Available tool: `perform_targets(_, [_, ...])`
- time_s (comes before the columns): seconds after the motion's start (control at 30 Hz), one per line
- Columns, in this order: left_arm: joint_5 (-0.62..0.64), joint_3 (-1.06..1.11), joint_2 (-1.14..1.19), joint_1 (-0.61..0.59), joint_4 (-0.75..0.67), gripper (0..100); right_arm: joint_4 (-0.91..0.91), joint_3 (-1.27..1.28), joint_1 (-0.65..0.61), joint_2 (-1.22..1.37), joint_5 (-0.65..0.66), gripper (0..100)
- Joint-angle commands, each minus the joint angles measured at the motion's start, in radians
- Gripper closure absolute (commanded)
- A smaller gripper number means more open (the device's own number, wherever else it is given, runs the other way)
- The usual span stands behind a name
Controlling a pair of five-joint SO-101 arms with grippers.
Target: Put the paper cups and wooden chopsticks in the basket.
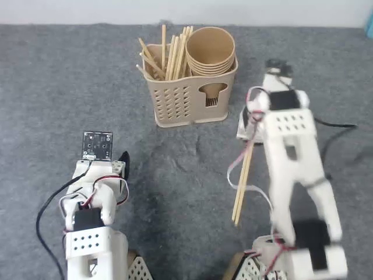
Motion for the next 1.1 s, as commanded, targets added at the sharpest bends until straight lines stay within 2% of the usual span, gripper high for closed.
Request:
perform_targets(0.0, [-0.014,-0.004,-0.018,0.008,-0.011,79,0.010,-0.049,-0.027,-0.214,-0.008,99.0])
perform_targets(0.27, [-0.014,-0.002,-0.018,0.011,-0.011,79,-0.061,-0.048,-0.113,-0.456,-0.008,99.1])
perform_targets(0.37, [-0.014,-0.002,-0.018,0.011,-0.009,79,-0.064,-0.031,-0.186,-0.545,-0.008,99.1])
perform_targets(0.5, [-0.014,-0.002,-0.018,0.011,-0.008,79,-0.128,0.118,-0.292,-0.682,-0.008,99.1])
perform_targets(0.67, [-0.014,-0.002,-0.018,0.011,-0.008,79,-0.432,0.371,-0.291,-0.857,-0.006,99.1])
perform_targets(0.8, [-0.014,-0.002,-0.018,0.011,-0.008,79,-0.768,0.508,-0.266,-0.955,-0.005,99.1])
perform_targets(0.9, [-0.014,-0.002,-0.018,0.011,-0.008,79,-1.004,0.537,-0.263,-0.967,0.057,99.1])
perform_targets(1.07, [-0.014,-0.002,-0.018,0.011,-0.008,79,-1.194,0.537,-0.335,-0.964,0.172,98.9])
